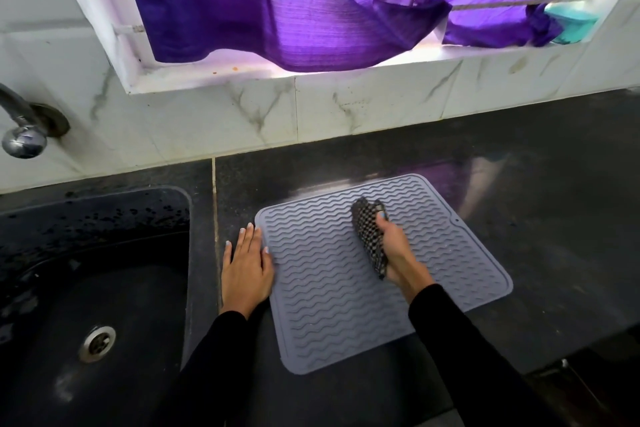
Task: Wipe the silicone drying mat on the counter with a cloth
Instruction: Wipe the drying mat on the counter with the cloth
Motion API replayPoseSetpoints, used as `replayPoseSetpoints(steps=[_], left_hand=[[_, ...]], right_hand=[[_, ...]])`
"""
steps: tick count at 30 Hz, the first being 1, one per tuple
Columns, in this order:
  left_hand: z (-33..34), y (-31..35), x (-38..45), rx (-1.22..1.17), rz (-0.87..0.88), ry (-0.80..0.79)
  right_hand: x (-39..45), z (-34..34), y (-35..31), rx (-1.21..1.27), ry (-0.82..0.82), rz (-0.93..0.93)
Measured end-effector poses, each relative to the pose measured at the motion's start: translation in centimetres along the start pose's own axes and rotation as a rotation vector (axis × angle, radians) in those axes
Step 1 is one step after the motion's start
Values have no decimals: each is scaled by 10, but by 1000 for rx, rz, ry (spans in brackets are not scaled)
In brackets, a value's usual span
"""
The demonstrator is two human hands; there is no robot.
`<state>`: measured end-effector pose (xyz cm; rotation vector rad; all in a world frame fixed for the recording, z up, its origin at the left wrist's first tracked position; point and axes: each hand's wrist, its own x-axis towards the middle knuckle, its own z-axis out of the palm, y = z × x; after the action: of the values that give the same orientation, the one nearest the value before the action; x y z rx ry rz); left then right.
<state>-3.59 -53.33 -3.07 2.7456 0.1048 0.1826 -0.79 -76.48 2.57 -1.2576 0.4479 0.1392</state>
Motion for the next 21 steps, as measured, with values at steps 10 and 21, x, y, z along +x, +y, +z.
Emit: replayPoseSetpoints(steps=[10,21], left_hand=[[6,1,6,96,-74,-5],[5,0,4,106,-62,-1]], right_hand=[[-8,-33,40,-1598,21,-533],[7,-52,10,-953,-132,-307]])
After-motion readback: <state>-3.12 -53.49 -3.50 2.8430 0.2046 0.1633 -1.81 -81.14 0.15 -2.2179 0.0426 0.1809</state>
